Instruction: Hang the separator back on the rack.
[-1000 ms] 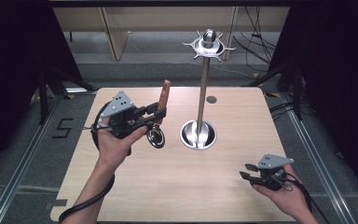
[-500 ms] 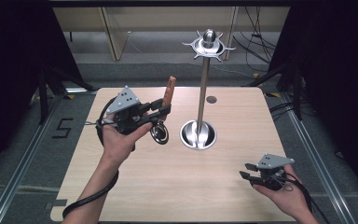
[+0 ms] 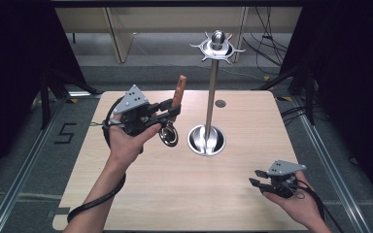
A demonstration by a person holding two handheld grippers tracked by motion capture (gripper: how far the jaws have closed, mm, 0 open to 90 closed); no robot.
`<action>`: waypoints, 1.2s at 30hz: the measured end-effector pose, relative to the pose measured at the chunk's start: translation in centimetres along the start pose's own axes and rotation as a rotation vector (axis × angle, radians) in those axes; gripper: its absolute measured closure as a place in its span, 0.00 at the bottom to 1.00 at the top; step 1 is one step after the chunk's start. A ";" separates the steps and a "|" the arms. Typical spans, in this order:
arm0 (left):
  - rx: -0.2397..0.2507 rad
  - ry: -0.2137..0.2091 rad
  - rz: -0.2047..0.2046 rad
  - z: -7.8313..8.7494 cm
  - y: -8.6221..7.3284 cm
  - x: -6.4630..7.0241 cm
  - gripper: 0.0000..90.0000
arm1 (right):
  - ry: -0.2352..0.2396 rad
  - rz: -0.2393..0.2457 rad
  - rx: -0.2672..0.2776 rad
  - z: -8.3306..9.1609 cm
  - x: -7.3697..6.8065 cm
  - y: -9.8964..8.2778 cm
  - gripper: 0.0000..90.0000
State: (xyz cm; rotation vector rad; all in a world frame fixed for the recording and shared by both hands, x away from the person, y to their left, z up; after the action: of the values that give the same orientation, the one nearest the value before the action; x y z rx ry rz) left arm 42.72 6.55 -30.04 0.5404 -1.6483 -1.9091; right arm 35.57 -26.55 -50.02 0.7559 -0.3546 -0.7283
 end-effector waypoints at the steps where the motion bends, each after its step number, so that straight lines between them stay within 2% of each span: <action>1: 0.002 -0.001 0.003 -0.1 0.1 0.0 0.75 | -0.001 0.007 0.004 0.0 0.1 0.0 0.68; 11: 0.010 -0.014 -0.003 -0.7 0.7 0.0 0.75 | -0.003 0.007 0.002 0.0 0.1 0.0 0.68; 12: 0.011 -0.016 -0.003 -0.7 0.8 0.0 0.75 | -0.008 0.036 0.014 -0.1 0.4 0.1 0.68; 16: 0.014 -0.021 0.001 -1.0 1.1 -0.1 0.75 | -0.012 0.022 0.018 0.0 0.3 0.2 0.68; 17: 0.016 -0.022 0.003 -1.0 1.2 -0.1 0.75 | -0.011 0.006 0.020 0.0 0.1 0.2 0.68; 19: 0.016 -0.024 0.006 -1.2 1.3 -0.1 0.75 | -0.011 0.020 0.020 0.1 0.3 0.2 0.68; 22: 0.018 -0.028 0.003 -1.3 1.7 -0.2 0.75 | -0.006 -0.002 0.007 0.1 0.1 0.0 0.68; 23: 0.019 -0.029 0.004 -1.4 1.8 -0.2 0.75 | -0.012 0.020 0.019 0.0 0.3 0.1 0.68; 28: 0.020 -0.030 0.006 -1.7 2.2 -0.3 0.75 | -0.007 0.004 0.011 0.1 0.2 0.1 0.67; 29: 0.019 -0.032 0.004 -1.8 2.3 -0.2 0.75 | -0.012 0.016 0.019 0.1 0.3 0.1 0.67; 36: 0.025 -0.035 0.001 -2.1 2.6 -0.1 0.75 | -0.014 0.022 0.023 0.0 0.3 0.1 0.67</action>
State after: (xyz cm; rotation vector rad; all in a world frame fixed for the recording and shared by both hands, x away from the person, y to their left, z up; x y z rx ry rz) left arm 44.51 4.77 -27.82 0.5188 -1.6960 -1.9096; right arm 35.83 -26.72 -49.97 0.7678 -0.3835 -0.7102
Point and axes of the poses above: each handheld gripper's, and its own axes: z roughly backward along the jaws, y roughly out of its top, x roughly to its right, the point moved 6 cm from there along -z, roughly forward along the jaws
